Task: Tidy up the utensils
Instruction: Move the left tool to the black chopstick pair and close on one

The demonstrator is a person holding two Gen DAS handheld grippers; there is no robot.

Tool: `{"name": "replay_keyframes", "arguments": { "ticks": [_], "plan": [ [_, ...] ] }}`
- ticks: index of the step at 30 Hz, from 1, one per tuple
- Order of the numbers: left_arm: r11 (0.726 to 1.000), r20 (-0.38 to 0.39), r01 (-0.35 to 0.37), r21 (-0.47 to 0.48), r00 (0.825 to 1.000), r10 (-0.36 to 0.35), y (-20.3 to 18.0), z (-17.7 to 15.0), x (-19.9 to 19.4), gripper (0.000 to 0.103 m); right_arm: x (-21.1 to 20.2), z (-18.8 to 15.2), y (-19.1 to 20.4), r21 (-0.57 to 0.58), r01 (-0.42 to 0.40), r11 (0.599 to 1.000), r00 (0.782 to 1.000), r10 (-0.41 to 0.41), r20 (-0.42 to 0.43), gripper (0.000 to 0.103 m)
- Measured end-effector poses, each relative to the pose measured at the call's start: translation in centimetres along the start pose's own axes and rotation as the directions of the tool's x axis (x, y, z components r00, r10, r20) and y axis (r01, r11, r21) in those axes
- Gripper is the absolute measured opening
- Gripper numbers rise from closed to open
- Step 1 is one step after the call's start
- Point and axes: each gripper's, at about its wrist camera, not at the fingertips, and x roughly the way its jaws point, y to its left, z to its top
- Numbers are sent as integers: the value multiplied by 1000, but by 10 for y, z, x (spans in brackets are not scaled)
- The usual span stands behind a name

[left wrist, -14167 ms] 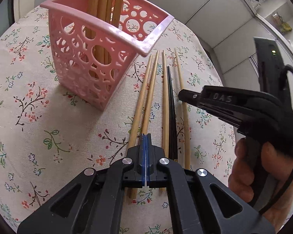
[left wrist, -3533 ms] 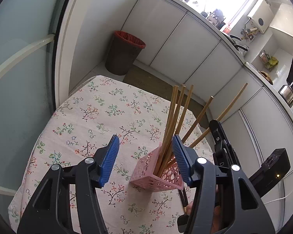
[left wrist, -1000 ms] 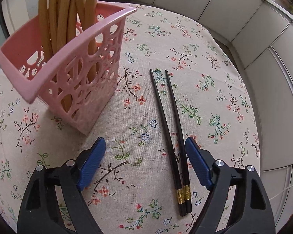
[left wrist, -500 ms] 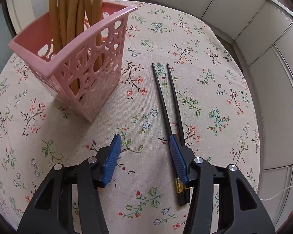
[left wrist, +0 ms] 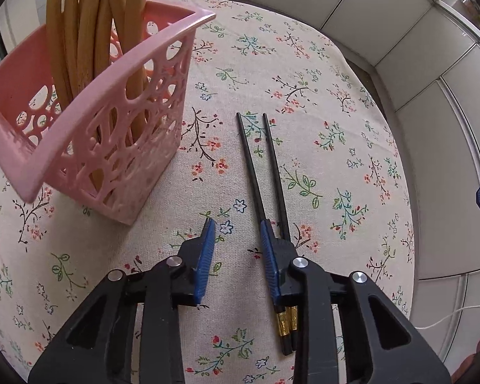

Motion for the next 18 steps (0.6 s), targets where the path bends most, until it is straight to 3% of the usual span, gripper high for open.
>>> {"name": "replay_keyframes", "arguments": {
  "ticks": [9, 14, 17, 18],
  "plan": [
    [995, -32, 86, -40, 996, -87, 0, -1, 4, 24, -2, 2, -1, 10, -22, 1000, 1000, 22, 1, 65],
    [999, -5, 17, 41, 1000, -17, -15, -3, 9, 24, -3, 2, -3, 14, -29, 999, 1000, 29, 0, 65],
    [992, 4, -30, 120, 1000, 30, -26, -3, 14, 8, -3, 1, -3, 11, -22, 1000, 1000, 22, -2, 65],
    [990, 8, -32, 137, 999, 32, -27, -3, 16, 7, -2, 1, -4, 11, -22, 1000, 1000, 22, -4, 65]
  ]
}}
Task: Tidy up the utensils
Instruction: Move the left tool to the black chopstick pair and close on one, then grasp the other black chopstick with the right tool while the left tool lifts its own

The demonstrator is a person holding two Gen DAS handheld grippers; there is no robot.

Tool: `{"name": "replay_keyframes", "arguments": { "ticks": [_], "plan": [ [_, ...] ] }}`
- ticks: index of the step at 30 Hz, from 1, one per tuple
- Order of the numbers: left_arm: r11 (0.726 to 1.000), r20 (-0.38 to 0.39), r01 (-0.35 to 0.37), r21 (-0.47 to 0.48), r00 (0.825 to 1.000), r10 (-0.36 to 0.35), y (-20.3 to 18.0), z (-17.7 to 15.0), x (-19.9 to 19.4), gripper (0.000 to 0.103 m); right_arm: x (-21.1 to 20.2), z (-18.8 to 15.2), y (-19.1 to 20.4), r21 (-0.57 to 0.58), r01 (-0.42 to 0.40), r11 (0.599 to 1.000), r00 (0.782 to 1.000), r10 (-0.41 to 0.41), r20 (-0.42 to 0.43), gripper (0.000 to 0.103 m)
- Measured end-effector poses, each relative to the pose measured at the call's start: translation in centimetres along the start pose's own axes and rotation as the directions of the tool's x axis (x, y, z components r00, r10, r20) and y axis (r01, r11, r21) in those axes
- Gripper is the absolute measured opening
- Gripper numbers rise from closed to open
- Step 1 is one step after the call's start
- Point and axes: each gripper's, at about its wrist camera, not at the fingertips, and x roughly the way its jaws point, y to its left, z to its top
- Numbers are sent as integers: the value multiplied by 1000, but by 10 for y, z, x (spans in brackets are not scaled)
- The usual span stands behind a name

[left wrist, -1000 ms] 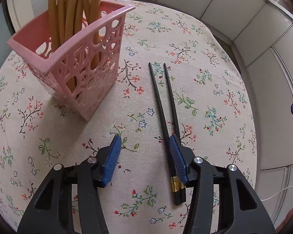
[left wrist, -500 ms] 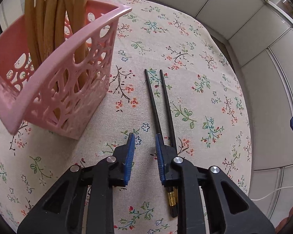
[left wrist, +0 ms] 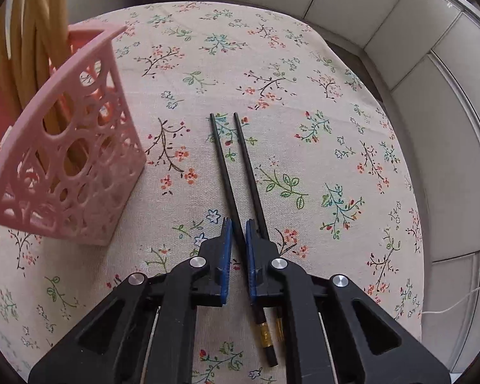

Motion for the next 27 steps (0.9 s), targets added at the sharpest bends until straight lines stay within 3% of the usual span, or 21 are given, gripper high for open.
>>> {"name": "replay_keyframes", "arguments": {
  "ticks": [5, 9, 14, 17, 20, 27],
  "plan": [
    [993, -52, 111, -38, 992, -113, 15, 4, -3, 4, 15, -4, -1, -32, 29, 999, 998, -31, -57, 65],
    [992, 14, 126, 24, 992, -127, 14, -3, -31, 5, 33, -6, -9, -14, 55, 998, 990, -56, -131, 64],
    [983, 92, 182, 20, 979, -183, 26, -10, -73, 5, 63, -15, -8, -11, 38, 999, 965, -40, -259, 53],
    [978, 191, 196, 67, 960, -205, 31, -13, -114, 5, 86, -25, 5, -67, 48, 997, 942, -68, -330, 53],
    [979, 291, 166, 122, 937, -195, 33, -19, -152, 5, 104, -35, 24, -146, 55, 988, 923, -106, -370, 51],
    [980, 421, 151, 129, 886, -192, 57, -20, -205, 5, 128, -53, 53, -278, 61, 959, 899, -174, -402, 44]
  ]
}}
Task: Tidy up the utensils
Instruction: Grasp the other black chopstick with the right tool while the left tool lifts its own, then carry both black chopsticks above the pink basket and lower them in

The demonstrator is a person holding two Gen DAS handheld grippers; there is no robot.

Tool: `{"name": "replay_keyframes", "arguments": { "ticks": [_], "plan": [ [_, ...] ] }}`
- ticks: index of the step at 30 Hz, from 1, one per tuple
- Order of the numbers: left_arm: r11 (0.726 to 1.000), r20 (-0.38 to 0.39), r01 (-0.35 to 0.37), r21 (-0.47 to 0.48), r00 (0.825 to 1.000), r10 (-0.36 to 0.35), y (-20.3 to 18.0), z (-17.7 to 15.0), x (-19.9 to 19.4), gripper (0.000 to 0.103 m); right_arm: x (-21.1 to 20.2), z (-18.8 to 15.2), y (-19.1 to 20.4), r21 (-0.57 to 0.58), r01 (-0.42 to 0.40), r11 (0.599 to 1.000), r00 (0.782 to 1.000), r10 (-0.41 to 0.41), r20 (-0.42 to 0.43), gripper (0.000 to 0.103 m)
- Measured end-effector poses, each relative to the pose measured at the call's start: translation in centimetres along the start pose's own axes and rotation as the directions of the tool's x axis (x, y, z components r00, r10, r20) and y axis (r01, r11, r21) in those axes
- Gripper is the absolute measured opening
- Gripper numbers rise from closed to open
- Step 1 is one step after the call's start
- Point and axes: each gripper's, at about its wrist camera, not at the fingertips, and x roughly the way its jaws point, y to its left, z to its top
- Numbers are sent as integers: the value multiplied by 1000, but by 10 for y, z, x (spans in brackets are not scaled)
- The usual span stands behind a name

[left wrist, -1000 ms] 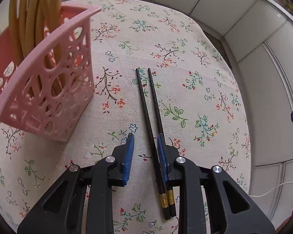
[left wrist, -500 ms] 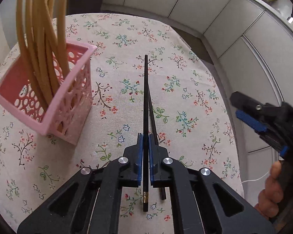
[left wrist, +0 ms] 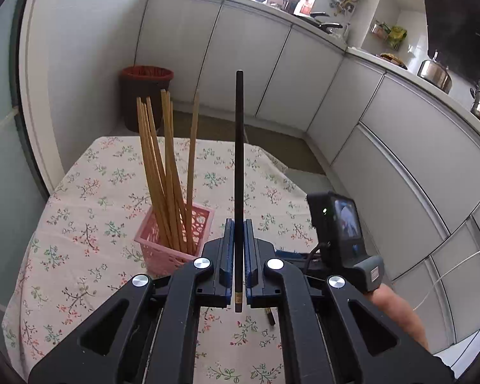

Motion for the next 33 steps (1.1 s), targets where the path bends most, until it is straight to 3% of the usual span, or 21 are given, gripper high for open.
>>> {"name": "replay_keyframes", "arguments": {
  "ticks": [6, 8, 10, 15, 20, 25, 31, 33],
  "plan": [
    [999, 71, -31, 18, 997, 30, 5, 12, -14, 5, 21, -1, 22, -75, 73, 994, 997, -75, -20, 29],
    [999, 71, -33, 19, 997, 32, 7, 12, -12, 5, 23, -1, 33, -123, 171, 978, 985, -171, 11, 6],
    [1000, 71, -28, 15, 997, 27, 12, 12, -10, 5, 20, -1, 36, -105, 167, 980, 986, -166, 21, 6],
    [1000, 96, -26, 10, 995, 25, 22, 16, -17, 5, -33, 4, 42, -68, 116, 991, 972, -99, 213, 5],
    [999, 105, -38, -9, 994, 39, 33, 18, -16, 5, -69, 8, 41, -42, 54, 998, 926, -35, 376, 5],
    [999, 145, -29, -24, 989, 32, 42, 22, -18, 5, -104, 8, 51, -65, 29, 997, 850, 10, 526, 6],
    [999, 210, -31, -11, 977, 32, 45, 27, -19, 5, -124, 1, 66, -107, 30, 994, 797, 41, 603, 5],
    [999, 226, -39, -6, 973, 40, 47, 29, -15, 5, -133, -2, 67, -120, 4, 993, 768, 73, 636, 5]
  ]
}}
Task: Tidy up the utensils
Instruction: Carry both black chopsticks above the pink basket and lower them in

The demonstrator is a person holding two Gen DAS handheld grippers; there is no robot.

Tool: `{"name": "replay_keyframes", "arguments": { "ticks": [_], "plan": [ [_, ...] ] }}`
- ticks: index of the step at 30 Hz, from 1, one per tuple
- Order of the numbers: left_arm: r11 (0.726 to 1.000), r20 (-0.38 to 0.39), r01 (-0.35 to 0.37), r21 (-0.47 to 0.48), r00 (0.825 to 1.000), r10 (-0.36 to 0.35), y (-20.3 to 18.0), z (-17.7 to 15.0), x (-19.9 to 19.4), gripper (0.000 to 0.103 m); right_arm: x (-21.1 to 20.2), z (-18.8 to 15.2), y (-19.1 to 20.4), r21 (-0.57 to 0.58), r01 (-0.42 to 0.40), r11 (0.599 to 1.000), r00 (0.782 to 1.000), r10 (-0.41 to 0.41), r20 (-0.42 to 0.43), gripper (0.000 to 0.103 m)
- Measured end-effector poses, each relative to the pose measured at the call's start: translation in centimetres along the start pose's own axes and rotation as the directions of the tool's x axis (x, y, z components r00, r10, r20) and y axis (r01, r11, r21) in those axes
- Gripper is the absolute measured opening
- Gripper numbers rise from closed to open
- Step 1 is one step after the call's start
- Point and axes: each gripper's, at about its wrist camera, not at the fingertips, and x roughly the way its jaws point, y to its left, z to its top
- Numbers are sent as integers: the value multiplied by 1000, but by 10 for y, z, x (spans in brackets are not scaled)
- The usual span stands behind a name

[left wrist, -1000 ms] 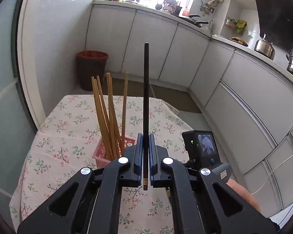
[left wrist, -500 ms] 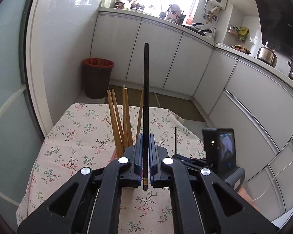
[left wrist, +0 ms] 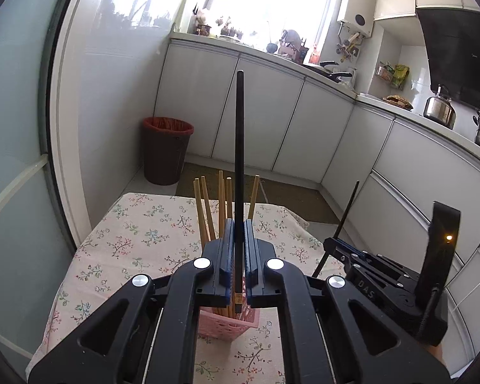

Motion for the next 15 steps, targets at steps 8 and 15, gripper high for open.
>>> {"name": "replay_keyframes", "arguments": {
  "ticks": [8, 15],
  "plan": [
    [998, -53, -63, 11, 997, 63, 5, -9, 28, 5, -17, 6, 0, 31, -49, 998, 994, 46, 101, 6],
    [995, -84, -95, 30, 992, 97, 4, -16, 52, 5, -24, 5, 7, 23, -67, 997, 990, 64, 126, 6]
  ]
}}
